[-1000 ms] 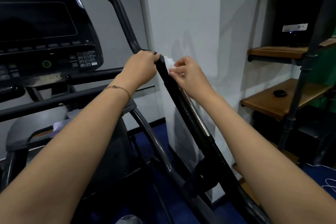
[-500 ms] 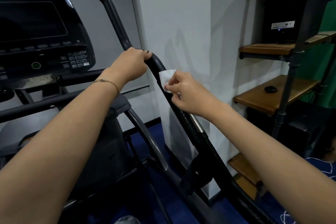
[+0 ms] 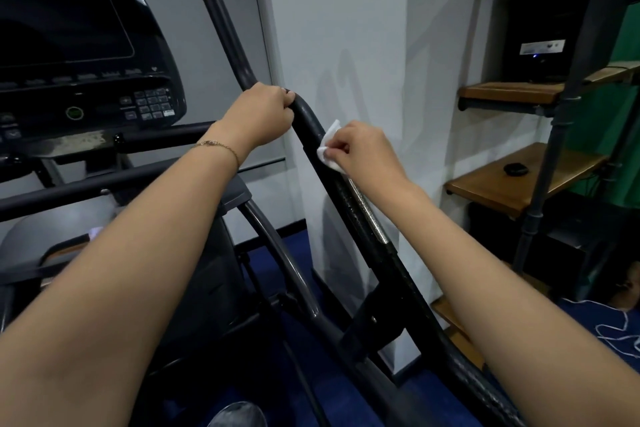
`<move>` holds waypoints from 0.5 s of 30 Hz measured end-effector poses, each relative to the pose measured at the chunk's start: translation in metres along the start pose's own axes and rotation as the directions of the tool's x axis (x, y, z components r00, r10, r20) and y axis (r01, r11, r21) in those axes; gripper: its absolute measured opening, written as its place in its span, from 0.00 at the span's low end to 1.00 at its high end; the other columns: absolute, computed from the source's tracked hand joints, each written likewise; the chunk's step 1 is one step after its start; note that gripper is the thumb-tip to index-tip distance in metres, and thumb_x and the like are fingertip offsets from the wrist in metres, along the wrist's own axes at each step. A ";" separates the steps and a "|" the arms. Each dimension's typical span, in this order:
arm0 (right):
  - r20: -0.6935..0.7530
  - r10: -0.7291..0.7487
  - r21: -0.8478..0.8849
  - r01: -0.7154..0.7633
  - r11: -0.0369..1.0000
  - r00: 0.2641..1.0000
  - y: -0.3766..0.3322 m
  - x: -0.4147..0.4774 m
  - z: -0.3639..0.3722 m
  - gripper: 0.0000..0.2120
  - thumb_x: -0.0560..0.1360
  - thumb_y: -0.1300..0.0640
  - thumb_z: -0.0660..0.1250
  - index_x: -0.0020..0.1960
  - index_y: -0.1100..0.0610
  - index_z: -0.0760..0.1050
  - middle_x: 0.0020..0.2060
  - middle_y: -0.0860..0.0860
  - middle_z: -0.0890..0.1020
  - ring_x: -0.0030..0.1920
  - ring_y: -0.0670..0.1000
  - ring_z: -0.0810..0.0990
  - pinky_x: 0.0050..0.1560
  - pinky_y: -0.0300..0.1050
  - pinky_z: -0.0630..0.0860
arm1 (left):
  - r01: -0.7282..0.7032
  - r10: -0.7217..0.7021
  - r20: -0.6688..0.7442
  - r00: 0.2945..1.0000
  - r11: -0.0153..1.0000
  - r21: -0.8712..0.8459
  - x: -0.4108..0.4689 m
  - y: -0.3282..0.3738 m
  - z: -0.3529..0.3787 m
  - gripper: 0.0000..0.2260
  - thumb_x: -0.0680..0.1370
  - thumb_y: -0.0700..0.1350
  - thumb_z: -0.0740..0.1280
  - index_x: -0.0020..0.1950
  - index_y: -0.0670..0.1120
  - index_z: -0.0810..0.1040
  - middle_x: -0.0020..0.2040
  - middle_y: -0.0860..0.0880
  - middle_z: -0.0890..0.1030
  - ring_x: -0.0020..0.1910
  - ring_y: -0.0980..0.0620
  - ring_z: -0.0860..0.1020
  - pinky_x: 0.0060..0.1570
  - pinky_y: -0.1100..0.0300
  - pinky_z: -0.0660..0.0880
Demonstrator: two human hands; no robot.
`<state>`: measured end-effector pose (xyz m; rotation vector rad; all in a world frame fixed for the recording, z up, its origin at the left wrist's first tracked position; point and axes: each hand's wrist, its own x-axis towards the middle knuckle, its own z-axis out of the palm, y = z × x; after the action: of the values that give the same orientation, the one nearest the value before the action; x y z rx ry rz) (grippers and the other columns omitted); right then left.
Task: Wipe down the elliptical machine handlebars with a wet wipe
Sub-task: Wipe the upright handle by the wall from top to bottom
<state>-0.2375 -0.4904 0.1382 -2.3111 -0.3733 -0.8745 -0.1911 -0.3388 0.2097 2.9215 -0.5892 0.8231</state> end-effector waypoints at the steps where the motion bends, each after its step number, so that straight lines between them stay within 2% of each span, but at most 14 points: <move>1: -0.021 -0.001 -0.011 0.000 1.000 1.000 0.002 -0.006 0.001 0.07 0.73 0.56 0.68 0.43 0.59 0.81 0.39 0.47 0.73 0.40 0.46 0.70 0.37 0.31 0.63 | -0.007 0.007 -0.014 1.000 1.000 0.014 0.000 0.000 0.002 0.16 0.80 0.44 0.56 0.61 0.39 0.76 0.58 0.41 0.79 0.58 0.41 0.74 0.55 0.51 0.72; 2: -0.038 0.003 -0.019 -0.004 1.000 0.999 0.005 -0.015 0.001 0.07 0.74 0.56 0.67 0.43 0.59 0.81 0.38 0.47 0.73 0.40 0.47 0.71 0.38 0.29 0.64 | -0.010 0.011 -0.021 1.000 1.000 0.026 -0.001 0.001 0.004 0.17 0.80 0.48 0.56 0.60 0.39 0.76 0.57 0.41 0.79 0.58 0.42 0.74 0.55 0.51 0.73; 4: -0.043 0.034 -0.023 -0.035 0.999 0.998 0.013 -0.030 0.001 0.07 0.74 0.57 0.66 0.43 0.60 0.81 0.40 0.51 0.79 0.41 0.50 0.74 0.38 0.34 0.66 | -0.014 0.015 -0.017 1.000 0.999 0.043 -0.003 0.001 0.006 0.20 0.80 0.52 0.57 0.63 0.40 0.74 0.59 0.42 0.78 0.60 0.42 0.73 0.56 0.50 0.72; 7: -0.026 0.074 0.043 -0.073 0.996 0.997 0.015 -0.022 0.000 0.07 0.74 0.61 0.66 0.46 0.62 0.82 0.42 0.60 0.83 0.45 0.58 0.80 0.50 0.49 0.73 | -0.025 0.026 -0.010 1.000 0.998 0.051 -0.005 0.001 0.008 0.21 0.81 0.53 0.56 0.67 0.41 0.71 0.62 0.43 0.76 0.62 0.42 0.72 0.58 0.50 0.71; 10: -0.046 -0.009 0.077 0.012 0.997 0.999 0.007 -0.017 0.003 0.08 0.74 0.64 0.66 0.49 0.63 0.82 0.49 0.58 0.82 0.51 0.56 0.79 0.54 0.44 0.72 | -0.030 0.030 -0.003 1.000 0.999 0.043 -0.003 -0.001 0.007 0.21 0.80 0.54 0.57 0.66 0.40 0.72 0.63 0.43 0.76 0.64 0.43 0.71 0.59 0.50 0.70; 13: -0.023 -0.149 -0.038 0.148 0.988 0.989 0.015 -0.039 -0.003 0.08 0.72 0.63 0.67 0.48 0.64 0.82 0.46 0.58 0.81 0.48 0.59 0.79 0.47 0.43 0.72 | -0.046 0.045 0.012 0.999 0.997 0.055 -0.003 -0.003 0.006 0.21 0.81 0.53 0.56 0.65 0.40 0.72 0.62 0.43 0.76 0.62 0.42 0.72 0.57 0.50 0.70; 15: 0.042 -0.193 -0.088 0.196 0.977 0.980 0.019 -0.045 -0.011 0.08 0.72 0.63 0.67 0.48 0.63 0.82 0.45 0.59 0.81 0.46 0.59 0.79 0.45 0.43 0.71 | -0.050 0.049 0.008 0.999 0.997 0.056 -0.003 -0.004 0.006 0.20 0.81 0.53 0.56 0.65 0.40 0.72 0.61 0.43 0.76 0.61 0.42 0.72 0.57 0.51 0.70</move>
<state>-0.2675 -0.5133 0.1053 -2.4051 -0.5939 -0.9670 -0.1893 -0.3350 0.2036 2.9727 -0.6521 0.8497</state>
